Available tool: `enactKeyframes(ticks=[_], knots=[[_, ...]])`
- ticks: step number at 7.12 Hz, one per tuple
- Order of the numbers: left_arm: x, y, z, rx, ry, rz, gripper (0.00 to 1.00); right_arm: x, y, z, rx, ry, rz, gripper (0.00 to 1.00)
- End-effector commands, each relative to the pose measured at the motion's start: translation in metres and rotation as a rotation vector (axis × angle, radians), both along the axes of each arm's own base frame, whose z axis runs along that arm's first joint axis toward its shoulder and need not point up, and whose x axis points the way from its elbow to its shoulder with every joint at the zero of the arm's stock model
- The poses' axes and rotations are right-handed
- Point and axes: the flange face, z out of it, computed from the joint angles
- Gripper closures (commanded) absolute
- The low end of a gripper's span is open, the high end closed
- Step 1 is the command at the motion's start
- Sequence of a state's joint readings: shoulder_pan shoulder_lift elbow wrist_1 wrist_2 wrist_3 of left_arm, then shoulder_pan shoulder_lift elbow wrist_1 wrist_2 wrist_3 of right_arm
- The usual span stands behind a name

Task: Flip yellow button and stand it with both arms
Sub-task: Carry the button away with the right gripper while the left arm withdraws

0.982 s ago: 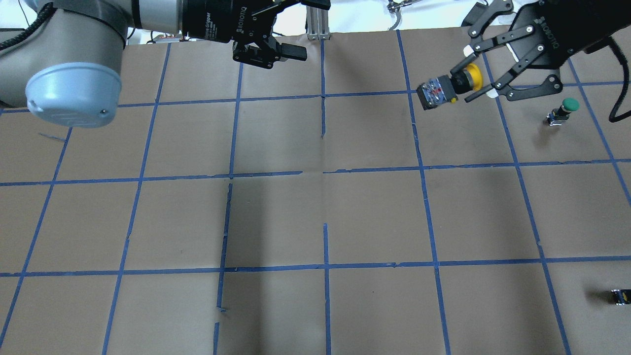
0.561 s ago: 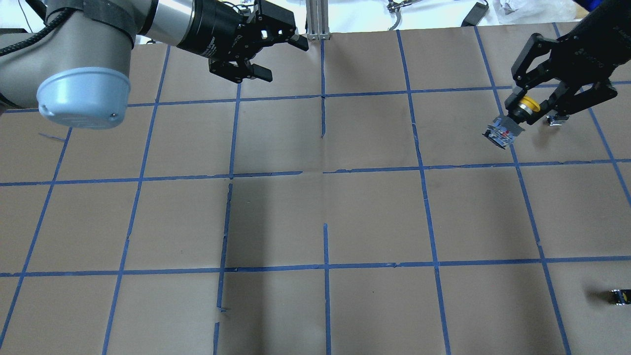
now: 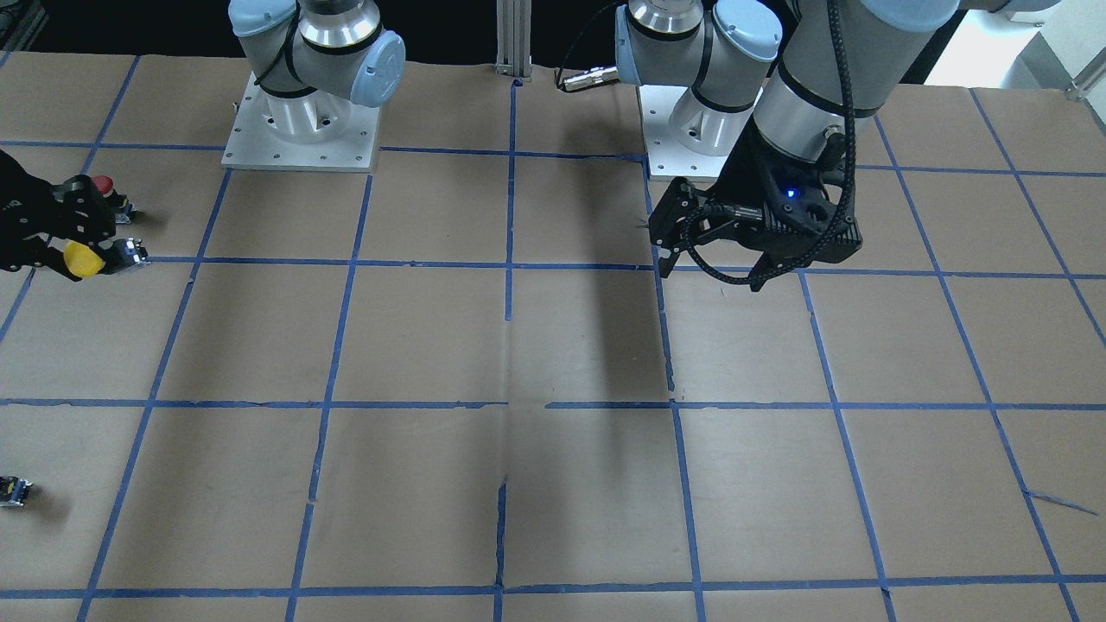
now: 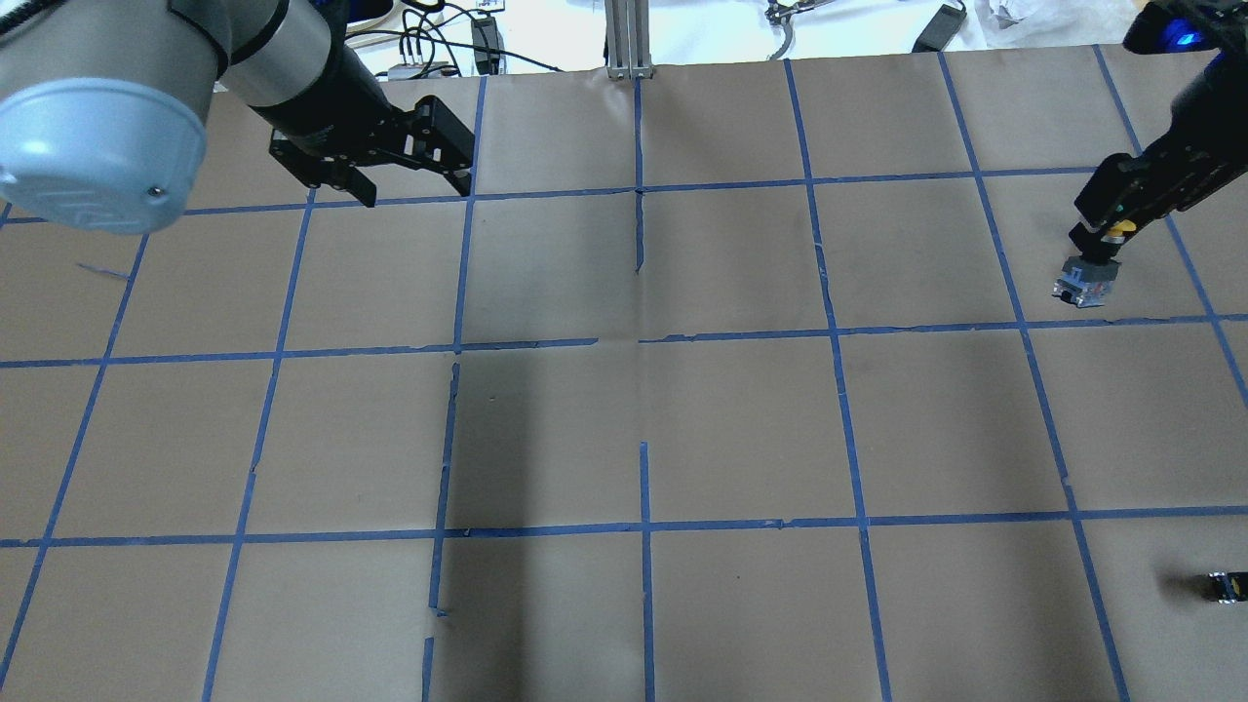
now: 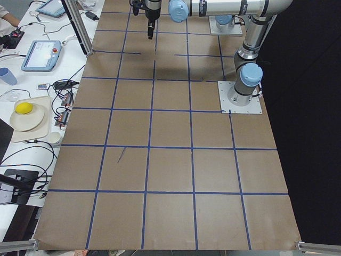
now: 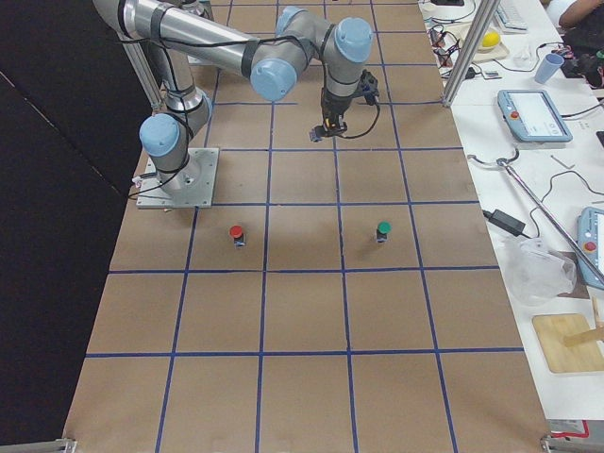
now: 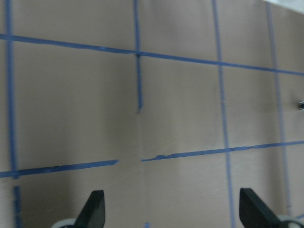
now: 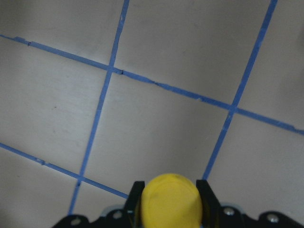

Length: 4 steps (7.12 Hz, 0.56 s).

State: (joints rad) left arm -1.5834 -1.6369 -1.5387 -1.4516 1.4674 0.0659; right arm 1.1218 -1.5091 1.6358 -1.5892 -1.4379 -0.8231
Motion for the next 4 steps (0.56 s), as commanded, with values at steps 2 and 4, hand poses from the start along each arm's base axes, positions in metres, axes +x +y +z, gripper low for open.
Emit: enactKeyframes(ticks=[2, 4], knots=[[0.023, 0.02, 0.044, 0.155, -0.073, -0.074, 0.01, -0.064, 0.008, -0.039, -0.009, 0.142, -0.085, 0.81], [0.023, 0.025, 0.035, 0.17, -0.069, -0.077, 0.01, -0.105, 0.017, -0.077, -0.059, 0.192, -0.245, 0.82]])
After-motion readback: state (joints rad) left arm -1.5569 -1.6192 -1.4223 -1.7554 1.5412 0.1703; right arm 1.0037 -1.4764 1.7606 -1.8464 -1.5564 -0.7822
